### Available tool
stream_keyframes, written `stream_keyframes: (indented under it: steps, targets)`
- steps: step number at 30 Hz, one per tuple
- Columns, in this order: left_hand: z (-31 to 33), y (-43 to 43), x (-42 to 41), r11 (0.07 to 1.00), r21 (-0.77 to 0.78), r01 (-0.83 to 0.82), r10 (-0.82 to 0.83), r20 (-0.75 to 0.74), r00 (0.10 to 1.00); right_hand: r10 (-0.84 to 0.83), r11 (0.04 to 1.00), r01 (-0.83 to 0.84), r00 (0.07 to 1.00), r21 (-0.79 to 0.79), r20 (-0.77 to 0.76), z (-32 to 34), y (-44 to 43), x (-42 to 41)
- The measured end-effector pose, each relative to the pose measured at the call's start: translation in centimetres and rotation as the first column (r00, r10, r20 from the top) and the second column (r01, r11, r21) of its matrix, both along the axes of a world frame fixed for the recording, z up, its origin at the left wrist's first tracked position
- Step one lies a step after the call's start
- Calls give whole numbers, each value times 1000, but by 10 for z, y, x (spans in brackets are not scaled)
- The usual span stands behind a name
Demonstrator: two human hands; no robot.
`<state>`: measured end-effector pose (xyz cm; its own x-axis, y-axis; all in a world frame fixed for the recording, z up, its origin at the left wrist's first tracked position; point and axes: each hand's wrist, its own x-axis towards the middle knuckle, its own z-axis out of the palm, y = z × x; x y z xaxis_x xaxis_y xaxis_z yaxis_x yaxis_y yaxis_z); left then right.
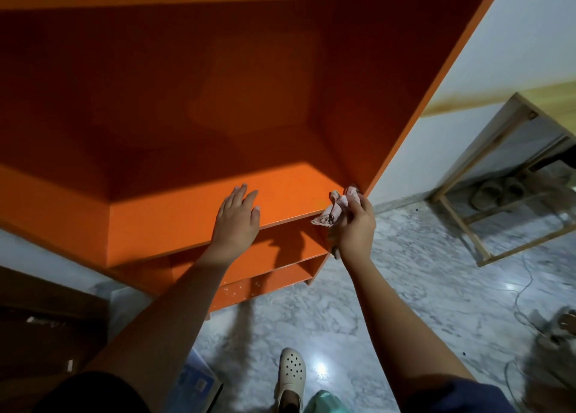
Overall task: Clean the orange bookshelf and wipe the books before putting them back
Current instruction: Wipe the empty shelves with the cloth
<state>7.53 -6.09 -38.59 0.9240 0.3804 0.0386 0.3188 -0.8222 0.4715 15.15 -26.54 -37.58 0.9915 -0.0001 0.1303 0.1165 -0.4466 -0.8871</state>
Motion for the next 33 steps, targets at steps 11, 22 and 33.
stream_keyframes:
  steps: [11,22,33]
  targets:
    - [3,2,-48,999,-18,41,-41,1,999,-5,1000,1,989,-24,-146,-22,-19,-46]
    - [-30,12,-143,982,-126,-140,177,359,916,316,928,-345,929,-142,-194,-66,37,-79]
    - [-140,31,-197,545,-447,-709,835,208,510,567,755,-627,771,-193,-290,-167,81,-61]
